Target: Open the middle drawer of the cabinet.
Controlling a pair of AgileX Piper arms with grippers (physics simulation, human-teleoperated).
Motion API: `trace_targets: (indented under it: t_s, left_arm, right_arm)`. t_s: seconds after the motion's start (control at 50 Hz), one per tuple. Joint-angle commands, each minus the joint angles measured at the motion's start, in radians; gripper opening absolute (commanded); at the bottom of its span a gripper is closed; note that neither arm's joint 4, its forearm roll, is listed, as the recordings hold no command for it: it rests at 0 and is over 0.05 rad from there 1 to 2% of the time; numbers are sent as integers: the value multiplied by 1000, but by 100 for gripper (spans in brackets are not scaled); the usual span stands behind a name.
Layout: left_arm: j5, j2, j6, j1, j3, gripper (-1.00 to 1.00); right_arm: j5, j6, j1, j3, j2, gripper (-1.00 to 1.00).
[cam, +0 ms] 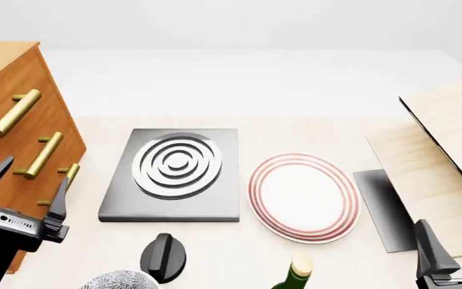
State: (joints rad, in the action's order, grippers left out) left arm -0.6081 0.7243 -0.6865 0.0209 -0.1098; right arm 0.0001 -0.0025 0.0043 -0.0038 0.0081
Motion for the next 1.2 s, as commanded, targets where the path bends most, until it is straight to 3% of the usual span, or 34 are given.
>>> trace_targets:
  t_s: [0.02,0.08,0.24,0.26,0.28,0.48,0.98,1.2]
  left_arm:
    - [-145,140,-60,-18,15,100]
    - [-242,203,-113,-40,39,100]
    - [-360,315,-157,-47,70,100]
    - [-461,362,-204,-43,99,100]
    - [-484,381,-211,-43,103,100]
    - [-600,488,-259,-47,109,100]
    - [-612,526,-386,-81,79,100]
    - [-612,569,-405,-94,48,100]
  right_arm:
    - [0,1,-1,1,-1,100]
    - [0,1,-1,1,-1,100]
    - [0,1,-1,1,-1,100]
    - [0,1,-1,1,-1,100]
    - [0,1,-1,1,-1,100]
    - [0,1,-1,1,-1,100]
    - [0,1,-1,1,-1,100]
    - [0,1,-1,1,-1,100]
